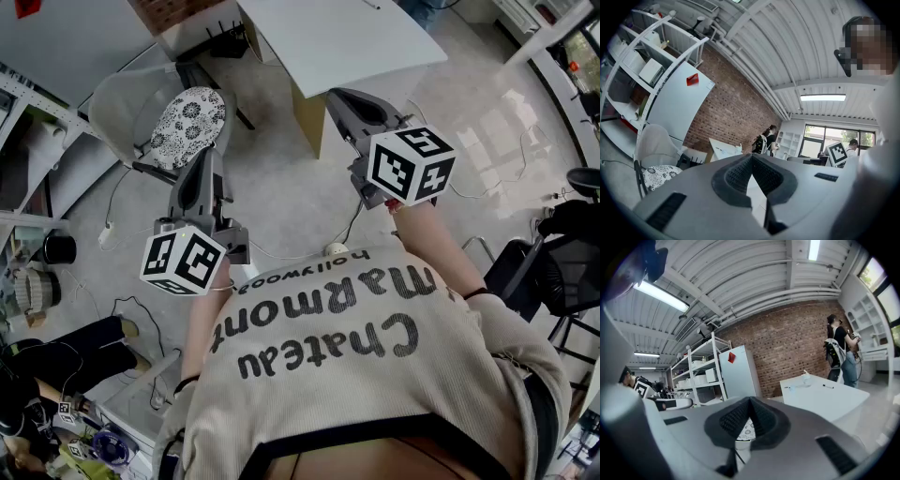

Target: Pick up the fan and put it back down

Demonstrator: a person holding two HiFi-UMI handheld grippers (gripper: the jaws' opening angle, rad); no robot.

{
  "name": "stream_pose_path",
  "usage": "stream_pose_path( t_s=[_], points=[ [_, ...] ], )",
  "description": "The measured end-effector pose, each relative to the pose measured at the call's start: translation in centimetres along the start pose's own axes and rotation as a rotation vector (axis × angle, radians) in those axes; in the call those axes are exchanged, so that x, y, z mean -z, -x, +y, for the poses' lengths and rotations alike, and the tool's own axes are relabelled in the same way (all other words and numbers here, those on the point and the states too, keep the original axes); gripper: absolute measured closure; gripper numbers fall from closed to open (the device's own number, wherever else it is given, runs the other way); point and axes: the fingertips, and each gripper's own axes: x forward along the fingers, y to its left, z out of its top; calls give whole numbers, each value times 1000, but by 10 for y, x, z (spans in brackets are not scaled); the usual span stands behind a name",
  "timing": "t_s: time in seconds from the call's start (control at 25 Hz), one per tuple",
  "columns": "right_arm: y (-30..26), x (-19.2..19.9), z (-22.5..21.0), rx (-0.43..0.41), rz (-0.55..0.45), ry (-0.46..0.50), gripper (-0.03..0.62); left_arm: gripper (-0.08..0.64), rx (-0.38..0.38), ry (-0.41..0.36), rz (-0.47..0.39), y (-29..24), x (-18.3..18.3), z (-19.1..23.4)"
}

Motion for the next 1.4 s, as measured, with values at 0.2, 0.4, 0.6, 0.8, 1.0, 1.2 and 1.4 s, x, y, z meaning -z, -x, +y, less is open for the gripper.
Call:
stream_pose_path(
  t_s=[0.2,0.4,0.6,0.8,1.0,1.2,1.4],
  points=[
    [-9,-1,8,32,-24,-21,589,560,8,-8,-6,7,-11,15],
    [-11,-1,15,47,-82,-145,589,560,21,-10,-17,21,-19,36],
    [-16,23,28,74,-62,-179,589,560,65,-5,36,27,-1,48],
    [-27,38,32,99,-7,-118,589,560,61,26,52,29,10,64],
    [-43,35,23,91,-13,-99,589,560,38,30,70,19,16,71],
    [-77,27,-3,78,-28,-119,589,560,12,19,47,-9,2,86],
    [-126,10,-47,49,-21,-146,589,560,-15,0,33,-56,-10,95]
  ],
)
